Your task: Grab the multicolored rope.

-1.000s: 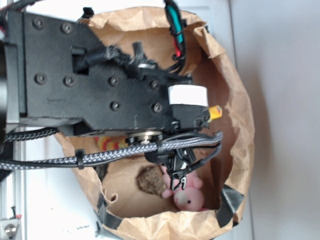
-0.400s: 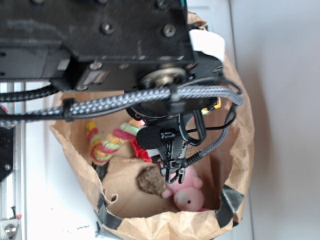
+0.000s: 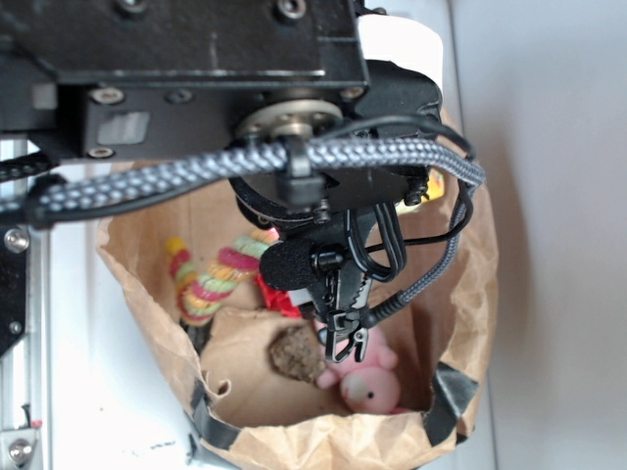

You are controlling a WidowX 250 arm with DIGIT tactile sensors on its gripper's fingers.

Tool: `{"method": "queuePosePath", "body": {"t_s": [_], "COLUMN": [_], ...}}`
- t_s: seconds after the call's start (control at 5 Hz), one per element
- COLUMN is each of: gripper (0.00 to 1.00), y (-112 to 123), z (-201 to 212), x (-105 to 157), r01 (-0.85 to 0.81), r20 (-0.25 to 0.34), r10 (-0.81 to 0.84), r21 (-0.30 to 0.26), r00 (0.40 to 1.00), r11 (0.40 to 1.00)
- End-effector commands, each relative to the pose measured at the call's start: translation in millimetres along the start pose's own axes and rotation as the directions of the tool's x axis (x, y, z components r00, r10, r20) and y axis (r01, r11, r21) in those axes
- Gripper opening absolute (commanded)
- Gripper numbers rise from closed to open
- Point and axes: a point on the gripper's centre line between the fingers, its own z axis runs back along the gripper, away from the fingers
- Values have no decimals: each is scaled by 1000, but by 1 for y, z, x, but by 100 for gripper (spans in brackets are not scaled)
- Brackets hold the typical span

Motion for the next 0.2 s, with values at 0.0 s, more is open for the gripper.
{"method": "queuePosePath", "body": {"t_s": [0.0], "gripper": [3], "y": [-13], "z": [-10], "x": [2], "r01": [65], "r20": [133], "r10": [-71], "r21": [49], "r00": [989], "r11": [997]}}
